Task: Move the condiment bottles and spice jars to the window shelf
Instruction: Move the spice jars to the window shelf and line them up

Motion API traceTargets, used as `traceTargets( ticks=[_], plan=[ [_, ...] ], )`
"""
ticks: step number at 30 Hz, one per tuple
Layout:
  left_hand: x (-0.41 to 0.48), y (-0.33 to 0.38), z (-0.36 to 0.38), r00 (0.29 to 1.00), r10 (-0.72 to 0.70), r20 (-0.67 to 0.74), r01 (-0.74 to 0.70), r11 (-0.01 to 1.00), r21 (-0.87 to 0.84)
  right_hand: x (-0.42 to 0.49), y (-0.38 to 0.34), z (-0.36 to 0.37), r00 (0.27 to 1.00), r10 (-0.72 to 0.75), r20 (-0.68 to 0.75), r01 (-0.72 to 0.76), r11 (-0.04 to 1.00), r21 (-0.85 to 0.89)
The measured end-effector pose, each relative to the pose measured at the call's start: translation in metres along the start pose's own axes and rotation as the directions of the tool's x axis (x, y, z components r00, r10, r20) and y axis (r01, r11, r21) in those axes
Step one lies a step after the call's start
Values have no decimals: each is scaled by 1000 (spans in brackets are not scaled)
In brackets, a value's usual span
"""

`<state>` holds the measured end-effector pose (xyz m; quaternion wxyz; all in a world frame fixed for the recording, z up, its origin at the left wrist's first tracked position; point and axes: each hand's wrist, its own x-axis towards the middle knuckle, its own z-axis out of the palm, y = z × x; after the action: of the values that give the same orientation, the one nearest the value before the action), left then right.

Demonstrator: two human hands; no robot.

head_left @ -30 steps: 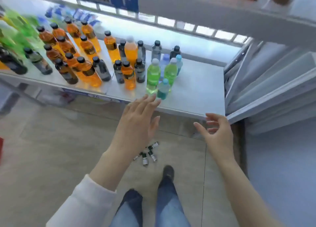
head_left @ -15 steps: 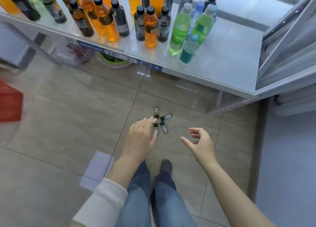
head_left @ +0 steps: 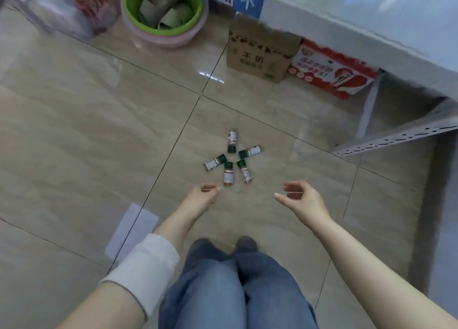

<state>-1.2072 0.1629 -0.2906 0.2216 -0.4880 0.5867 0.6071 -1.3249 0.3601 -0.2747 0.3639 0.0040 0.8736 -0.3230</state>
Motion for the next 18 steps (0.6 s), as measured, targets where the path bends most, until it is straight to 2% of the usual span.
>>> traceTargets(
  ticks=[5,10,13,18],
  plan=[
    [142,-81,31,999,-53,-1,53,996,79,115,83,77,998,2,62,2,997,-76],
    [258,-120,59,999,-4,-42,12,983,185,214,137,134,997,-29,68,38,989,-145],
    [299,-127,76,993,45,-109,-23,981,194,254,158,158,997,-67,34,72,985,-155],
    [331,-136,89,986,140,-94,-105,945,310,289,169,184,995,-98,12,98,972,-214]
  ],
)
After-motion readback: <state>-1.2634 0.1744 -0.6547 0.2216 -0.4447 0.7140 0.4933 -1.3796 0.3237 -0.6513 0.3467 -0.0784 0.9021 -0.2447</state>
